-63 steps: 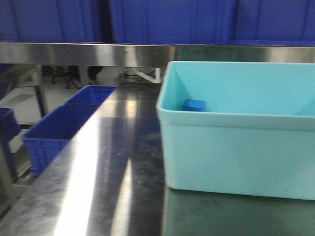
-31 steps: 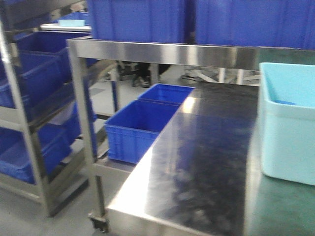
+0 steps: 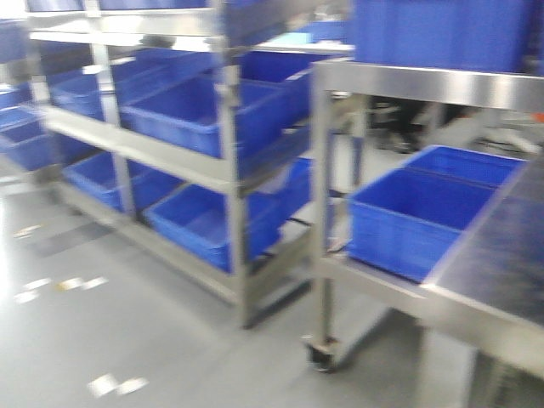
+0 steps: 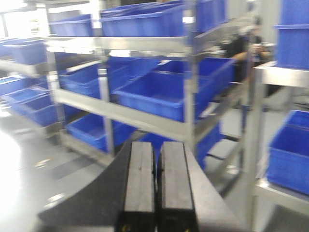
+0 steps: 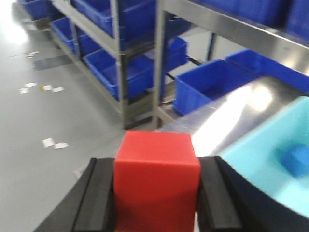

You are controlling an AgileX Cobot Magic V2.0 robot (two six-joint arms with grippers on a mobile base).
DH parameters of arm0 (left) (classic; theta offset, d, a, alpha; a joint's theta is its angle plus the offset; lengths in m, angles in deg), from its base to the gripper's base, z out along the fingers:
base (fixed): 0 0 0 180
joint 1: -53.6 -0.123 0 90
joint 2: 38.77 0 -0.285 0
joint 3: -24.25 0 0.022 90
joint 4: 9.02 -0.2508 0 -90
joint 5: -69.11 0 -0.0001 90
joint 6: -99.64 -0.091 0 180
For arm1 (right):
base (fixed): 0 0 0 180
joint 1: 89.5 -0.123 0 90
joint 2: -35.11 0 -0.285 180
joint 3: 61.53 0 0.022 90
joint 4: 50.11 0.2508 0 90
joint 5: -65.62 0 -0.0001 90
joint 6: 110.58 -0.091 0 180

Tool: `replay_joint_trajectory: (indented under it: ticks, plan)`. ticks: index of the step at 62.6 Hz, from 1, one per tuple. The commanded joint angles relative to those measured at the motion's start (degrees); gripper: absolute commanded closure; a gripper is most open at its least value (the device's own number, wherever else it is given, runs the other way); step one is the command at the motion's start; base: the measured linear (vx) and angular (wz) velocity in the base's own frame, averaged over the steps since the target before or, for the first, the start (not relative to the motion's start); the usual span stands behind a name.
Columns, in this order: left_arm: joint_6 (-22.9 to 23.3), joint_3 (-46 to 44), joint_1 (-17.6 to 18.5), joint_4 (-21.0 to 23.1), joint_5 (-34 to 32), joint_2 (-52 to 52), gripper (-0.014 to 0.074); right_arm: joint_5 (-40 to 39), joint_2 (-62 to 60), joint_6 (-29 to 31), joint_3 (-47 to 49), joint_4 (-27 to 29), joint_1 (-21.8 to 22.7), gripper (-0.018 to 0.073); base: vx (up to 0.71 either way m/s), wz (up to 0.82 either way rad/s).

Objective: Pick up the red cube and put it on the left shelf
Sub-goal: 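Drive the base to the shelf of blue crates holding the red cube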

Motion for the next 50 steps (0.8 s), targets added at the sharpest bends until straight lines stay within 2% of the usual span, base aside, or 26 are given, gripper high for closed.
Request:
replay_joint_trajectory:
  ticks: [1, 30, 50]
  plan:
    - [0.3, 1.4, 0.2, 0.3, -4.8, -0.7, 0.0506, -4.3, 0.7, 0.4, 1.5, -2.0, 0.0, 0.0368, -0.14, 0.8]
    - [0.3, 1.4, 0.2, 0.3, -4.8, -0.7, 0.0506, -4.1, 0.7, 0.4, 1.5, -2.0, 0.0, 0.0368, -0.06, 0.88]
    - [0.3, 1.4, 0.2, 0.3, -4.8, -0.7, 0.0506, -4.1, 0.7, 0.4, 1.5, -2.2, 0.0, 0.0368, 0.13, 0.74]
